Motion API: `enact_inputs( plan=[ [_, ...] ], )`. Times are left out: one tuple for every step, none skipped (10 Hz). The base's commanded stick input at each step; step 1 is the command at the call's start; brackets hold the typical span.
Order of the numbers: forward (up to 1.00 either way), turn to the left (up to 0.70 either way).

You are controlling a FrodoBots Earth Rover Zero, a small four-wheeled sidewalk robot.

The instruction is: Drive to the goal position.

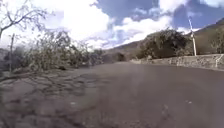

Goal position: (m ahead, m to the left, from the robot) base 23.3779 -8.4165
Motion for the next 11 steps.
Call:
enact_inputs(
  plan=[
    [0.70,0.00],
    [0.70,0.00],
    [0.70,0.00],
    [0.70,0.00],
    [0.70,0.00],
    [0.70,0.00],
    [0.70,0.00],
    [0.70,0.00],
    [0.70,0.00],
    [0.70,0.00],
    [0.70,0.00]
  ],
)
